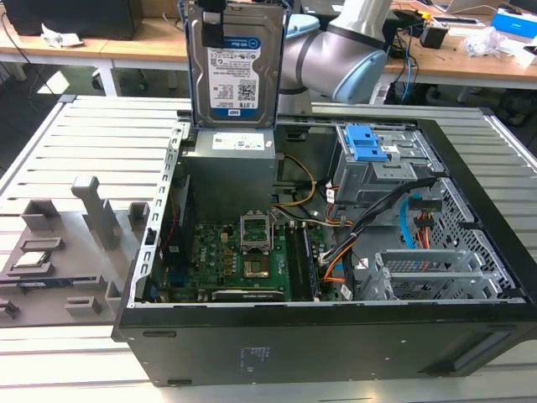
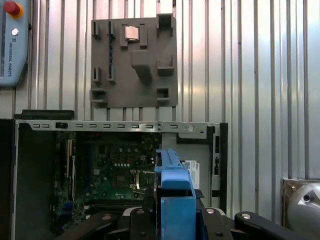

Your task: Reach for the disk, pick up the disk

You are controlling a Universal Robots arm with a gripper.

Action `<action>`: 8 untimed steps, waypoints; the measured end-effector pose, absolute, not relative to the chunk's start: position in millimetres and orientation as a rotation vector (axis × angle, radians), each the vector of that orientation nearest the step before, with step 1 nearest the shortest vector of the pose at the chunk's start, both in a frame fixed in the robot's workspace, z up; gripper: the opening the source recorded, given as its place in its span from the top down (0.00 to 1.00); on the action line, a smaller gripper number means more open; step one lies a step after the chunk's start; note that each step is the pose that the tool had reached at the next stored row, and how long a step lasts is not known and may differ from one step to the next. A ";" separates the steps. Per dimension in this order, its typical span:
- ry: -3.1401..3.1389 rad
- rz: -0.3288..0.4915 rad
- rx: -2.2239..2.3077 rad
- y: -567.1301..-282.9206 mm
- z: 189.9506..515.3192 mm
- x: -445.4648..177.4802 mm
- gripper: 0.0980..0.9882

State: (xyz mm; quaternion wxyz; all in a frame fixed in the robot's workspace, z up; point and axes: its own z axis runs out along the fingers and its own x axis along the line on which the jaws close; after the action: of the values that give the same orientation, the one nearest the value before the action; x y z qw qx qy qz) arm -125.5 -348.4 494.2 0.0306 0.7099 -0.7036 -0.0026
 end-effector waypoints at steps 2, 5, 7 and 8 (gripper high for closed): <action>-2.169 -0.008 2.188 -348.3 494.2 -118.0 0.70; -2.168 -0.008 2.188 -348.2 494.2 -111.1 0.70; -2.169 -0.008 2.188 -348.2 494.2 -103.8 0.70; -2.169 -0.008 2.188 -348.2 494.2 -100.8 0.70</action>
State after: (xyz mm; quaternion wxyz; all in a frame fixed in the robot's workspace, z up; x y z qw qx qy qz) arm -100.8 -348.2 494.2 0.0306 0.7099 -0.7037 -0.0025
